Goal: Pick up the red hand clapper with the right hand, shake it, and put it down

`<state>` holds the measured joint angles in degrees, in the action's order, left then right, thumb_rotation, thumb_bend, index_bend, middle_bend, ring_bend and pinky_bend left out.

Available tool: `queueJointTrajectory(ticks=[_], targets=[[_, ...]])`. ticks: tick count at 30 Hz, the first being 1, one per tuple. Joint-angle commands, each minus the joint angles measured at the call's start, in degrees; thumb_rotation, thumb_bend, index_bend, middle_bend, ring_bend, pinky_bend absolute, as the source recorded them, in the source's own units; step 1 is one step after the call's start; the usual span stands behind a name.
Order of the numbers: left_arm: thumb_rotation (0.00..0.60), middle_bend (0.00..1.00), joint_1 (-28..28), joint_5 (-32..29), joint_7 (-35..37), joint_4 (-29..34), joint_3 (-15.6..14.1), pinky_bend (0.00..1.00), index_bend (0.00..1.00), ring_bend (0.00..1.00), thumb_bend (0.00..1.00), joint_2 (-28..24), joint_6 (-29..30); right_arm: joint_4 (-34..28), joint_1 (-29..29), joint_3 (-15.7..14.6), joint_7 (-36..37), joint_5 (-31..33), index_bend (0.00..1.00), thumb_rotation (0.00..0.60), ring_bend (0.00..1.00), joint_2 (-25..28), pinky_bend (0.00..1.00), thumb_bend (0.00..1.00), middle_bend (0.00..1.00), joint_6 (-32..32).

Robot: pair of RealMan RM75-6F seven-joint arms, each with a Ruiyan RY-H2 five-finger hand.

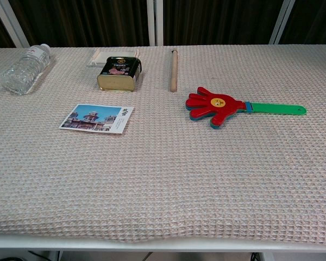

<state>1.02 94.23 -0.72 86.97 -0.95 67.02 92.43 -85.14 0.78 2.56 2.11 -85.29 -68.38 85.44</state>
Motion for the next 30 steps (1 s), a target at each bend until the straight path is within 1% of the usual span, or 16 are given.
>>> queueJointTrajectory(ticks=[1, 11, 17, 20, 24, 26, 30], targets=[[0.6, 0.0, -0.01, -0.01, -0.02, 0.0, -0.03, 0.0, 0.04, 0.0, 0.18, 0.03, -0.03, 0.06, -0.01, -0.02, 0.04, 0.0, 0.0, 0.6, 0.0, -0.03, 0.0, 0.04, 0.0, -0.01], [0.6, 0.0, 0.03, 0.1, -0.17, 0.0, -0.03, 0.0, 0.04, 0.0, 0.18, 0.09, -0.02, 0.48, -0.04, 0.04, 0.43, 0.04, 0.0, 0.6, 0.0, -0.12, 0.0, 0.04, 0.0, 0.05], [0.6, 0.0, 0.01, -0.19, -0.06, -0.05, 0.05, 0.0, 0.04, 0.0, 0.18, -0.09, -0.11, -0.56, 1.76, 0.72, -1.08, -0.19, 0.0, 0.6, 0.0, 0.33, 0.0, 0.04, 0.0, -1.79], [0.6, 0.0, 0.14, -0.26, 0.11, 0.0, 0.11, 0.0, 0.04, 0.0, 0.18, -0.06, -0.3, -2.65, 3.73, 1.32, -2.93, -0.36, 0.0, 0.6, 0.0, 1.18, 0.0, 0.04, 0.0, -4.01], [0.6, 0.0, 0.37, -0.21, 0.06, -0.27, 0.07, 0.0, 0.04, 0.0, 0.18, 0.2, -0.72, -6.55, 7.22, 2.55, -7.38, 0.26, 0.0, 0.6, 0.0, 2.25, 0.0, 0.04, 0.0, -8.22], [0.6, 0.0, 0.52, -0.26, 0.16, -0.36, 0.1, 0.0, 0.04, 0.0, 0.18, 0.34, -0.96, -8.54, 8.89, 3.31, -9.5, 1.34, 0.0, 0.6, 0.0, 2.41, 0.0, 0.04, 0.0, -10.46], [0.6, 0.0, 1.03, 0.15, 0.18, -0.47, 0.1, 0.0, 0.04, 0.0, 0.18, 0.57, -1.41, -12.46, 13.85, 5.53, -14.91, 5.97, 0.0, 0.6, 0.0, 1.97, 0.0, 0.07, 0.0, -17.51]])
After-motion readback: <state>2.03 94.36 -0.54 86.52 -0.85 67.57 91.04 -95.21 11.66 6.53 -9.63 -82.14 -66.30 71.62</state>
